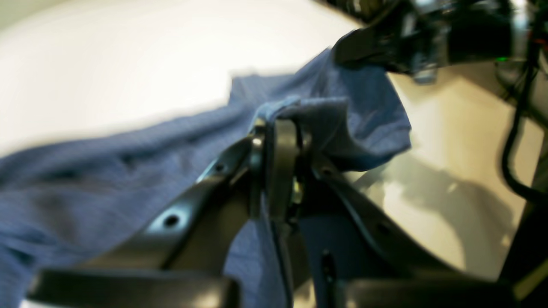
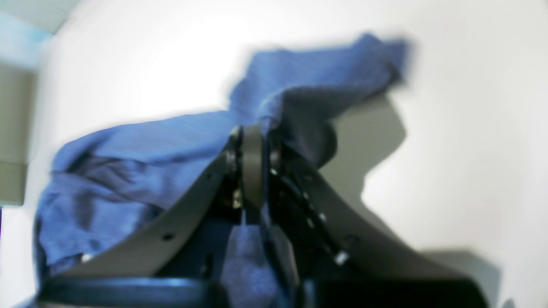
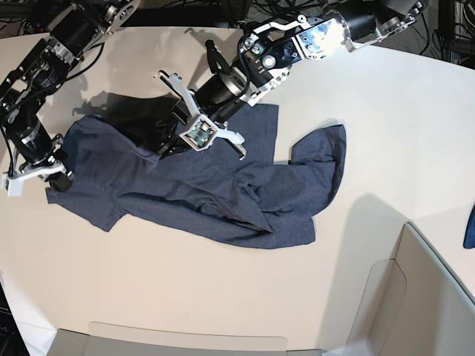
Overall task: Layout the t-shirt on the table in an organized manner, then fold the t-shirt properly
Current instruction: 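Grasp the shirt hem with the right gripper and lift the body with the left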
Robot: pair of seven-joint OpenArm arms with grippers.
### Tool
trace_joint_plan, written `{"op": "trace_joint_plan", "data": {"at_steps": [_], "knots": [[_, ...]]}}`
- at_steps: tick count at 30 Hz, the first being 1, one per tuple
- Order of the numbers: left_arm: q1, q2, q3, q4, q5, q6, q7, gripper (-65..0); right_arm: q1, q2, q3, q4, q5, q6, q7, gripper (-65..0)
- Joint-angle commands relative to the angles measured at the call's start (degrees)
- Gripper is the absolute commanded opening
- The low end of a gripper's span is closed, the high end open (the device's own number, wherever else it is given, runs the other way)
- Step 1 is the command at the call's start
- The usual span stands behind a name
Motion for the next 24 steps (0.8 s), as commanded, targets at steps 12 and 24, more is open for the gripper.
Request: {"op": "trace_joint_plan", "data": {"at_steps": [12,24], "knots": [[5.64,-6.65,-18.73,6.63,0.57,-0.38,-0.92,-64.9,14.44,-4.42,-2.87,-1.48,-4.88,0.62,1.86,-65.0],[10.13,-6.56,-22.95,6.37,0.31,-0.56,-0.92,-64.9,13.38,-4.51,-4.89,-4.03,-4.61,0.71,1.86,-65.0]]}}
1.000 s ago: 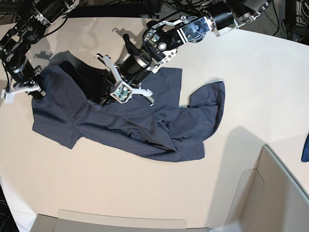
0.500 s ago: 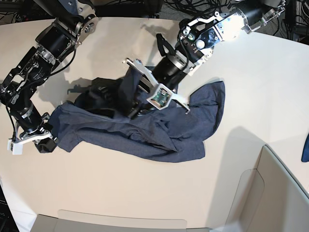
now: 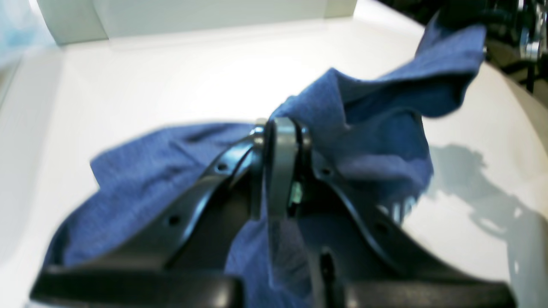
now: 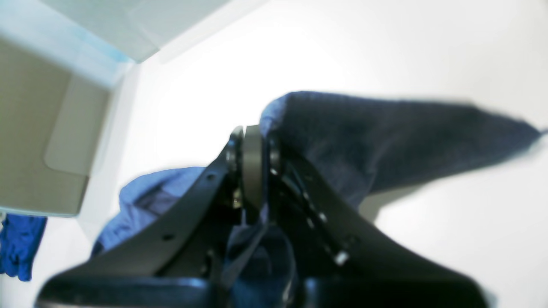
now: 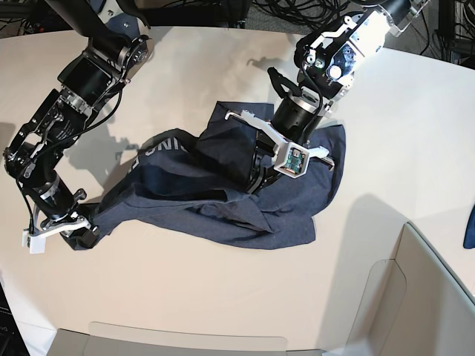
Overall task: Layout the t-shirt on the table in an organized manner, then fold the t-shirt properly
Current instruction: 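Grasp the shirt hem with the right gripper and lift the body with the left, then pull the held fabric with the left gripper toward the robot base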
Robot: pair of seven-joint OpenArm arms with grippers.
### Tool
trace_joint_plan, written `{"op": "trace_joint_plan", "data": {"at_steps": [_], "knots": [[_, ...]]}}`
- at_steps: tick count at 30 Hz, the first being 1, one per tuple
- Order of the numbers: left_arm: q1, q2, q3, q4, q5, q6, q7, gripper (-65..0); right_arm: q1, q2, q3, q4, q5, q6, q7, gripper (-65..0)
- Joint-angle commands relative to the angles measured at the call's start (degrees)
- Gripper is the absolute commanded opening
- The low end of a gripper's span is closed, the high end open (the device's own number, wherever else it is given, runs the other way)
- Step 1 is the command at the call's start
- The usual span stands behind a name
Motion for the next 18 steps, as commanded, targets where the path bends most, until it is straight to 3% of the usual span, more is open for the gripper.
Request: {"op": "trace_joint_plan", "data": {"at_steps": [1,9,11,18], "knots": [[0.12,0.08,-0.15,0.68,0.44,-0.06,-1.93,-64.9,0.46,0.54,-0.08,0.98,1.05,0.52,1.05,-65.0],[2.41,0.26,12.6,-8.9,0.7,-0.06,-2.01,-64.9,-8.25,2.3,0.36,0.89,1.14,0.52,1.05,-65.0],[2.14,2.02,15.94,-12.68,0.79,-0.06,-2.01,-64.9,-9.92,2.56,0.36,0.8,1.14,0.52,1.05,-65.0],[2.23,5.36,17.78,-20.24,0.79,0.03,-2.45,-61.8,-12.46,2.65,0.45,0.89,1.14,0.52,1.14,-65.0]]}}
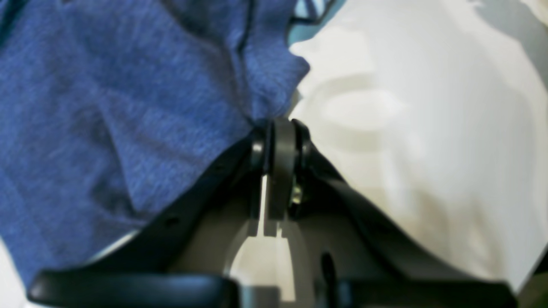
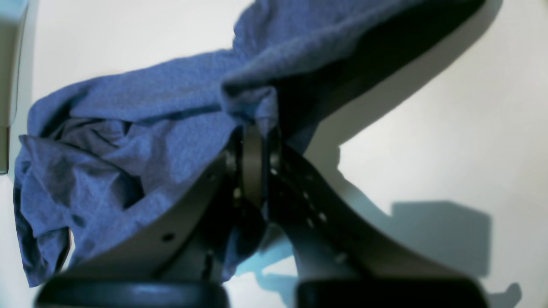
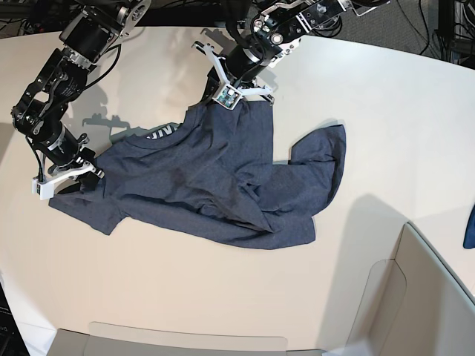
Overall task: Layout the t-shirt on the table in an organized manner, then fold the t-shirt properly
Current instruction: 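Pull the held fabric with the left gripper toward the robot base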
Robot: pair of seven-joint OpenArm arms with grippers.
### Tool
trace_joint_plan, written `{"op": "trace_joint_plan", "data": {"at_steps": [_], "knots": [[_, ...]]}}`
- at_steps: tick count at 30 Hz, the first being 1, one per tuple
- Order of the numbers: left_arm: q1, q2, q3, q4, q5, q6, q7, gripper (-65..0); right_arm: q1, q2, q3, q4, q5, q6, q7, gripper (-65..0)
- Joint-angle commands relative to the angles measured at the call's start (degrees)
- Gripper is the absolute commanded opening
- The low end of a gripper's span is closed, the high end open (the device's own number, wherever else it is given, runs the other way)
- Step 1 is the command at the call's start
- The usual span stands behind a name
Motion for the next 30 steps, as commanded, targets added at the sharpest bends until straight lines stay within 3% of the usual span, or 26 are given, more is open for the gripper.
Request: {"op": "trace_joint_plan", "data": {"at_steps": [1,5,7,14,16,18,23,27,30], "knots": [[-0.59,-0.08,-0.32,1.03,0.57,0.18,-1.4,-59.1,0.91,0.6,-0.03,0.94,0.96,0.47,1.14,-65.0],[-0.41,-0.35,-0.32,1.11,0.57,0.53,-1.32,-42.6,0.56,0.6,-0.03,0.94,0.96,0.47,1.14,-65.0],[-0.32,-0.44,-0.32,1.99,0.57,0.62,-1.14,-37.4,0.47,0.6,-0.03,0.76,0.96,0.47,1.14,-65.0],[0.29,-3.69,-0.32,5.68,3.38,0.71,-0.97,-37.0,-0.67,0.6,-0.12,0.67,0.79,0.47,1.14,-65.0],[0.47,-3.69,-0.32,5.6,7.52,0.71,-0.35,-37.0,-0.85,0.6,-0.12,0.67,0.61,0.47,1.14,-65.0],[0.64,-3.34,0.04,5.51,12.53,0.71,3.87,-37.0,-1.46,0.68,-0.12,0.67,0.61,0.47,1.14,-65.0],[3.98,-0.17,0.74,5.6,30.81,0.27,10.73,-37.0,-1.9,0.68,-0.3,0.67,0.52,0.47,1.14,-65.0],[4.95,0.88,7.16,5.51,46.11,0.18,14.77,-37.0,-1.99,0.68,-0.47,0.67,0.52,0.47,1.14,-65.0],[4.51,0.88,11.64,5.33,51.47,0.1,18.55,-37.0,-1.99,0.42,-0.47,0.67,0.52,0.47,1.14,-65.0]]}}
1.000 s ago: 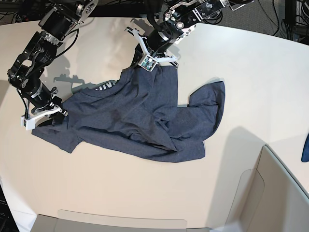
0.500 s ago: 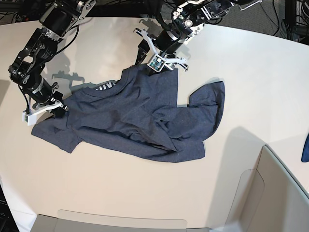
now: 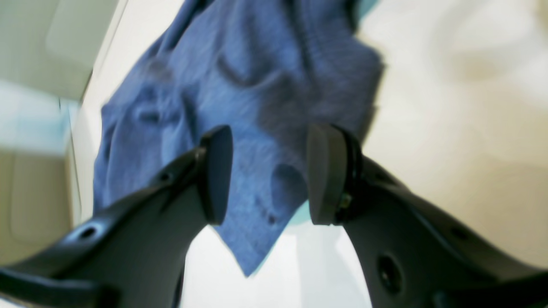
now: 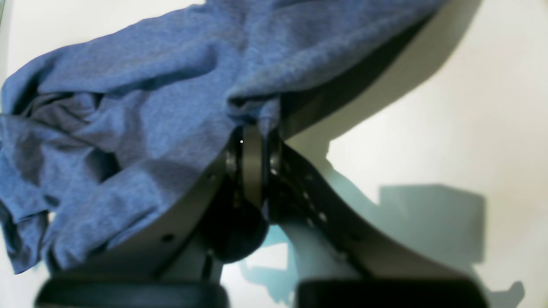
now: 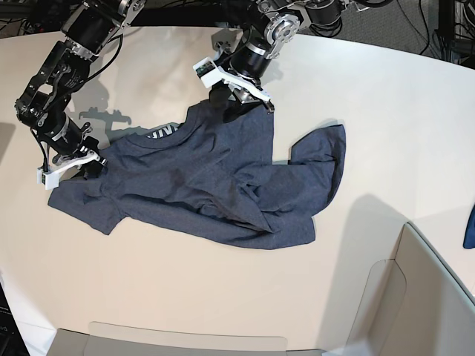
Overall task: Layout the t-shirt on the table in an organized manner, then fold the t-shirt properly
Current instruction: 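Pull the held fabric with the left gripper toward the robot base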
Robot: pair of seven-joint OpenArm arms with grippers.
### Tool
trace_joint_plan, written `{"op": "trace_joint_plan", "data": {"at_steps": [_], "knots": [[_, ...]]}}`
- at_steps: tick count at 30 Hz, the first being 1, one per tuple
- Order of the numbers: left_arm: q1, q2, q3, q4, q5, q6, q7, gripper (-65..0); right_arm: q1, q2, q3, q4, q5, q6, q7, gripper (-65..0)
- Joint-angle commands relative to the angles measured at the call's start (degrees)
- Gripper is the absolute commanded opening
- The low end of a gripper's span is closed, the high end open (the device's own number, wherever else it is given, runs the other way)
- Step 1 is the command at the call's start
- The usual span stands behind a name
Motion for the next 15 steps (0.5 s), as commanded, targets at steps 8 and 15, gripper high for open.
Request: {"op": "trace_joint_plan", "data": {"at_steps": [8,15], "knots": [[-1.74,1.34,5.8,-3.7,5.28,1.12,0.72,-37.0,0.21,0.66,0.25,0.8,0.96,0.47,0.94,-65.0],[-1.21,-0.59,5.89,-1.94,5.11,-5.65,-4.2,-37.0,0.3,2.33,0.08,0.8,0.96,0.47,0.94,-65.0]]}}
